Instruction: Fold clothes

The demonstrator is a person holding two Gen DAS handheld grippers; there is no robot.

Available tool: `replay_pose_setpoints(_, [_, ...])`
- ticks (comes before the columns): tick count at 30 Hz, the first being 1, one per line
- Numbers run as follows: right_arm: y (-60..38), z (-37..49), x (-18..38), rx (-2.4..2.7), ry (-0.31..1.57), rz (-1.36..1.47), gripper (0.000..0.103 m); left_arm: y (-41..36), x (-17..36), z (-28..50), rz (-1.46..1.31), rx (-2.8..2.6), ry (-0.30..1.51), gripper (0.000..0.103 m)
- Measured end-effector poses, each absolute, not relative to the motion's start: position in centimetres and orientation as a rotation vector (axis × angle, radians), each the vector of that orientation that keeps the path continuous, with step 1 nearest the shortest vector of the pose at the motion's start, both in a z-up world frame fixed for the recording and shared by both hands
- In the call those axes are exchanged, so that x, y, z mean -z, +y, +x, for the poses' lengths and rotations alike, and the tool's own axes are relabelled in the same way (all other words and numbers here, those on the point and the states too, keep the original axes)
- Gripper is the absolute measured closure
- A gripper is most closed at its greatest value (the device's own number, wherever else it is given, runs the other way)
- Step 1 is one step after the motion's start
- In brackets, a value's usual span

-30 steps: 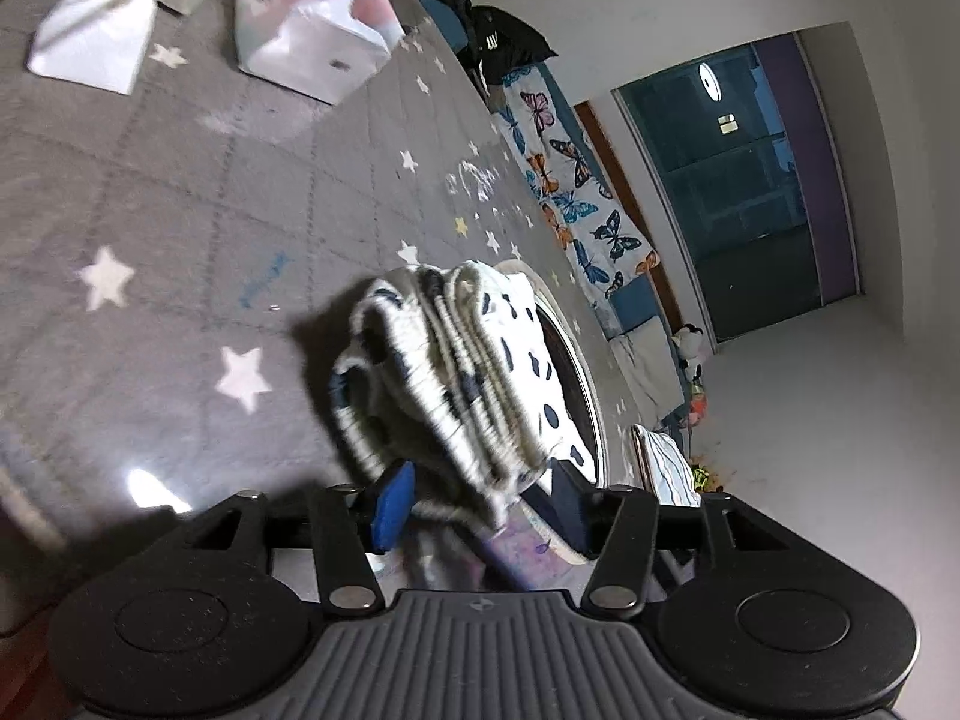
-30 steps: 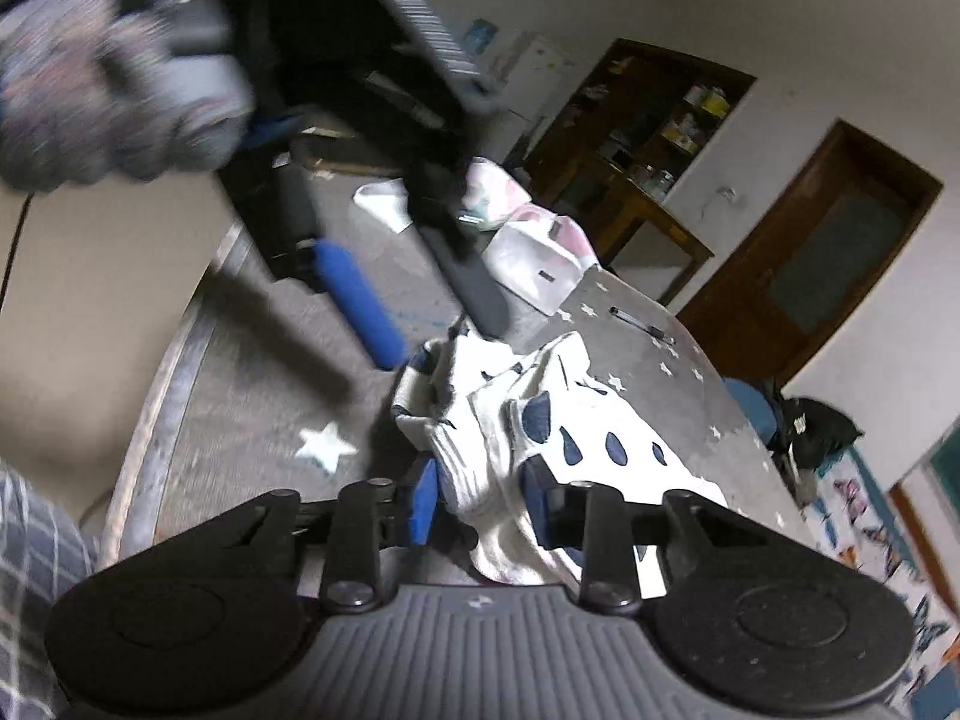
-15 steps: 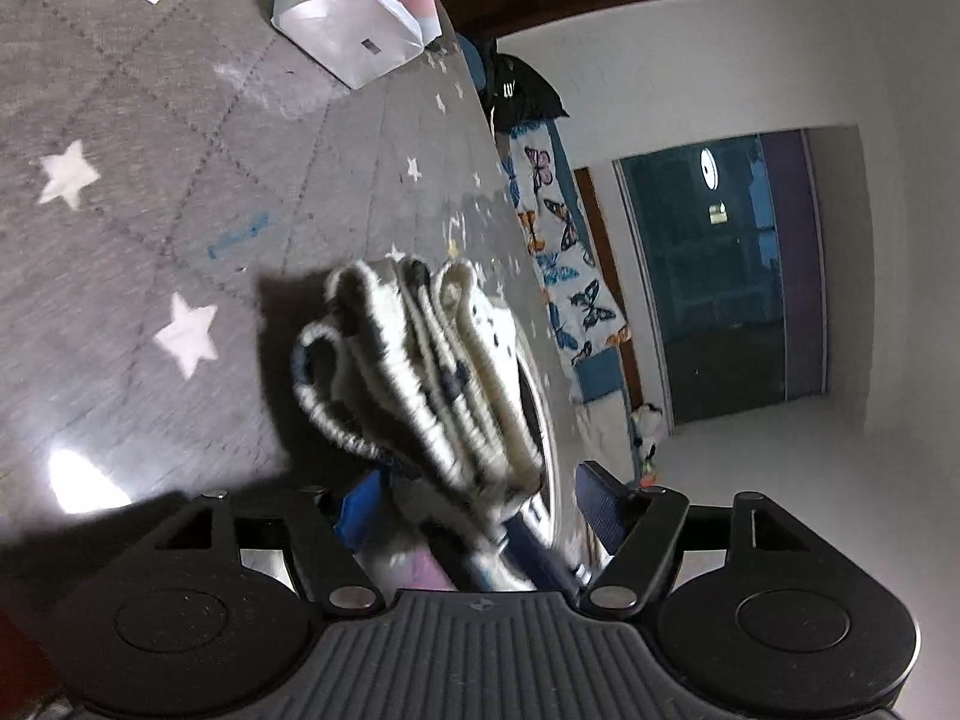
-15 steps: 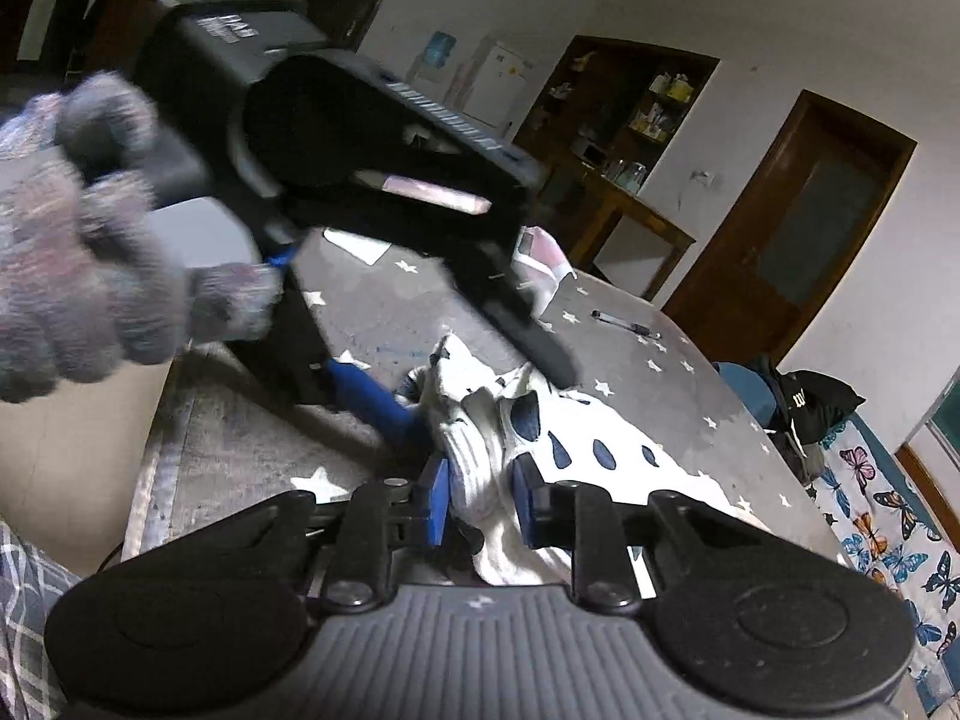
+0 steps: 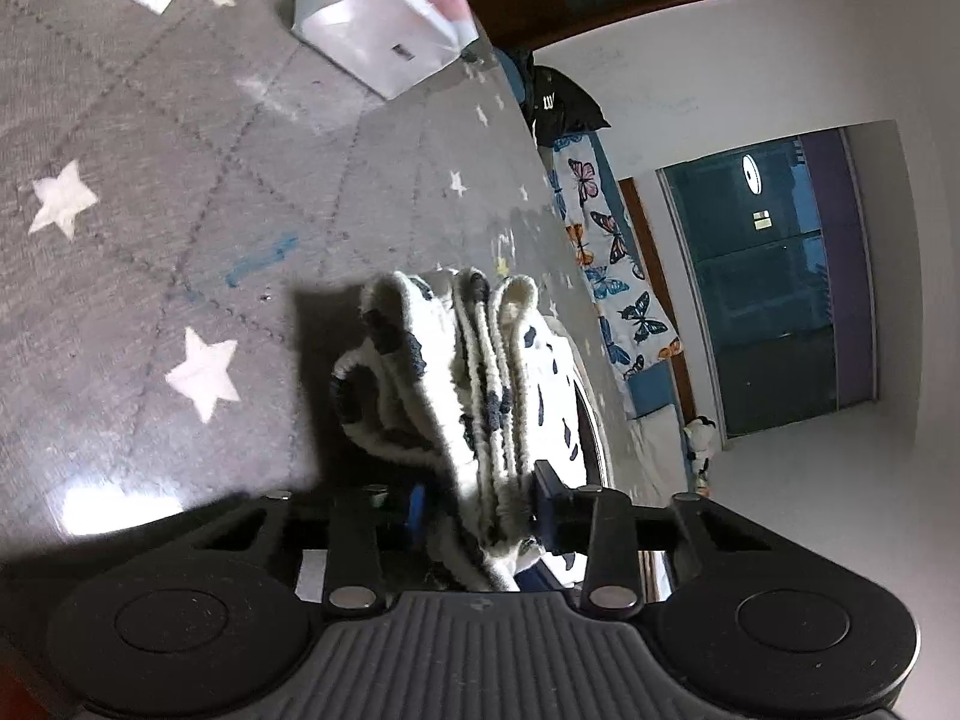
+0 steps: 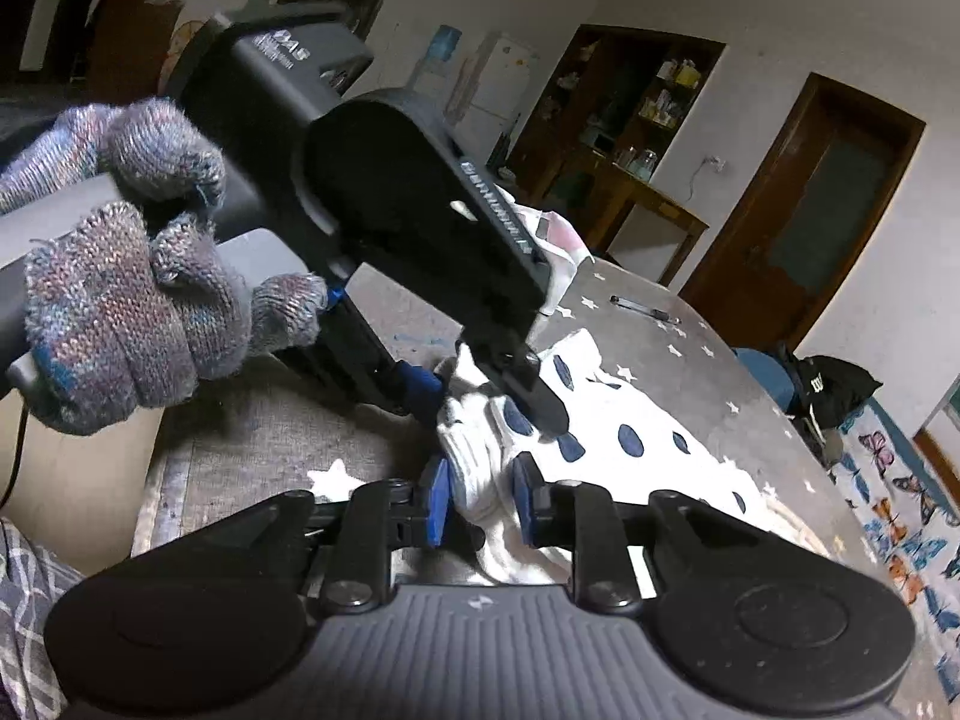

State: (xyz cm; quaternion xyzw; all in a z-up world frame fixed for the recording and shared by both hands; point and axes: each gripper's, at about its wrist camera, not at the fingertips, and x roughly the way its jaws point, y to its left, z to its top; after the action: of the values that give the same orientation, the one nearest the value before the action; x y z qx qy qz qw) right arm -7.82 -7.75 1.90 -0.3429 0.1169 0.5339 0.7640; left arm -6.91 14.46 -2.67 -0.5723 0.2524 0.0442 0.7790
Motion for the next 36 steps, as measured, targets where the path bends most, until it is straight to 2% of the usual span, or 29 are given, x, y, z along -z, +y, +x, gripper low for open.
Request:
replay_pose_setpoints(9, [-10.4, -4.7, -3.5, -1.135, 0.409, -0.568, 0.074, 15.8, 2.3, -7.2, -1.162, -0.120, 0.581, 0.071])
replay_pose_setpoints(18, [-13.6, 3.6, -4.0, -0.893, 0.562, -0.319, 0.072, 16.0, 1.3, -7.1, -1.056, -0.118, 0.621, 0.071])
replay_pose_setpoints(22, [-14.2, 7.1, -3.4, -0.800, 0.593, -0.254, 0.063, 16.3, 1.0, -6.8, -1.018, -0.116, 0.632, 0.071])
replay_pose_setpoints(36, [-14.2, 13.3, -0.5, -0.721, 0.774, -0.024, 0.063, 17.0, 0.2, -6.0, -0.928, -0.092, 0.663, 0.069])
